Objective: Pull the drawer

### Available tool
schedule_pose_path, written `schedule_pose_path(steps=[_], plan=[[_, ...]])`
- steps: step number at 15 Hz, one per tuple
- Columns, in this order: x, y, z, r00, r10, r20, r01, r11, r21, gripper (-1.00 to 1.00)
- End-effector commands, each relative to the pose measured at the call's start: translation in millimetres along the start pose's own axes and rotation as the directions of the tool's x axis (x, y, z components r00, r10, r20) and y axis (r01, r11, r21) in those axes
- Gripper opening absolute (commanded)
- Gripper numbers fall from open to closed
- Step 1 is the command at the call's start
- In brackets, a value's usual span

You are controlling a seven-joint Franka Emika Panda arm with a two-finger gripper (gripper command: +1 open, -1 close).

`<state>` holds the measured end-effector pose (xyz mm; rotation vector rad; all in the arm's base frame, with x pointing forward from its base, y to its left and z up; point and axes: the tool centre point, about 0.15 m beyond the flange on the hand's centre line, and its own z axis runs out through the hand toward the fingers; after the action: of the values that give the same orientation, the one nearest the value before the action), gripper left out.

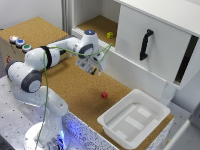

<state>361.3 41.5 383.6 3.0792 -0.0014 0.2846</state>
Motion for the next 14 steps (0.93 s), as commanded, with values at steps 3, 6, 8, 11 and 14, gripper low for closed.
schedule_pose_path(steps=[3, 6, 8, 11, 14], plan=[[-19, -111, -21, 0.992, -0.123, 0.015, 0.122, 0.991, 0.060, 1.00], [-30, -144, -23, 0.987, -0.161, -0.023, 0.162, 0.973, 0.162, 1.00], [-35, -158, -21, 0.990, -0.133, -0.036, 0.138, 0.962, 0.235, 1.00], [-34, -175, -16, 0.997, -0.058, -0.042, 0.068, 0.952, 0.299, 1.00], [-33, -207, -10, 0.999, -0.017, -0.028, 0.026, 0.940, 0.340, 1.00]])
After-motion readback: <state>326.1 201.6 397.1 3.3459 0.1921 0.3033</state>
